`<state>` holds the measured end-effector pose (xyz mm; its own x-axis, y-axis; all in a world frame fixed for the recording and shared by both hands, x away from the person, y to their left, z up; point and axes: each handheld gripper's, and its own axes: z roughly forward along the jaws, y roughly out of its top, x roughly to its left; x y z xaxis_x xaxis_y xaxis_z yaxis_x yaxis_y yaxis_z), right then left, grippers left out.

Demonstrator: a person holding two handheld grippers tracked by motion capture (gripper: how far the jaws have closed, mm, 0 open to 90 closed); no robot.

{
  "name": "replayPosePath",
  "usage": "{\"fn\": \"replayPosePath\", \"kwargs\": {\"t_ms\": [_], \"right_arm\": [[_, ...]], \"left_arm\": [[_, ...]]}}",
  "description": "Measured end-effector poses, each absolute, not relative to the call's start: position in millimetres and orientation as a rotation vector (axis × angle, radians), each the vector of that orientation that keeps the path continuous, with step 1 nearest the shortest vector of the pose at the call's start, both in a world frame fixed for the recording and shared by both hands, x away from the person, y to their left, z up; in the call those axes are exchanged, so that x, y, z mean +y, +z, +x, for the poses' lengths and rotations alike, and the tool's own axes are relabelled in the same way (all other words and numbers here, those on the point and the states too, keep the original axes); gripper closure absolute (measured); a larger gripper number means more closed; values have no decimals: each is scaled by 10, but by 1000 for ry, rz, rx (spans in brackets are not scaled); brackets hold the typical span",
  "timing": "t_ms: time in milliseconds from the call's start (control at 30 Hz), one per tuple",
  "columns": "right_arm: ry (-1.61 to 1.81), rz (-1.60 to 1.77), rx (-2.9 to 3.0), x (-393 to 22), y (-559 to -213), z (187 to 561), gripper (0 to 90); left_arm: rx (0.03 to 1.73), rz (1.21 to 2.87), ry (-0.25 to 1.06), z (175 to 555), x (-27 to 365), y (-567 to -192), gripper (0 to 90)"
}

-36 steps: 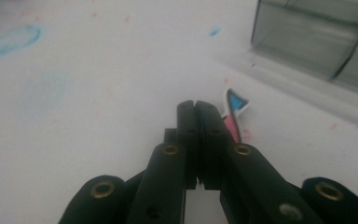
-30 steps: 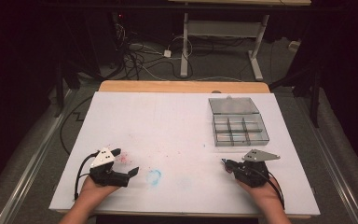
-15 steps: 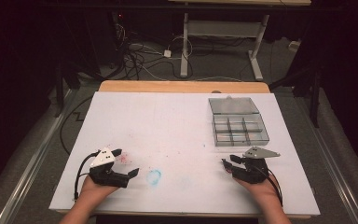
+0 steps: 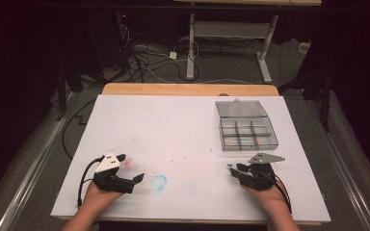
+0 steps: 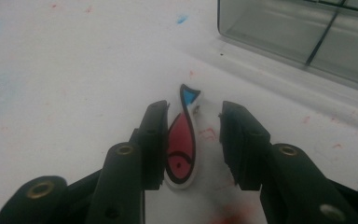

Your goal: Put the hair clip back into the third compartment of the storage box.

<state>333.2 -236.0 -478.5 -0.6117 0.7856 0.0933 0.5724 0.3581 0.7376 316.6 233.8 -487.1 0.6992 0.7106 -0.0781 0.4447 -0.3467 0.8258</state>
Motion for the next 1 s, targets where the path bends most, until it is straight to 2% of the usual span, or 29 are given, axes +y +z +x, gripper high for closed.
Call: {"fn": "replayPosePath", "kwargs": {"t_ms": [800, 1000], "right_arm": [[1118, 1148, 2400, -2329, -4788, 3308, 792], [1120, 1120, 2413, -2298, -4768, 3278, 859]], "left_arm": [[867, 2008, 365, 3158, 2325, -4872, 0], [865, 2009, 364, 3156, 2324, -4872, 0]]}}
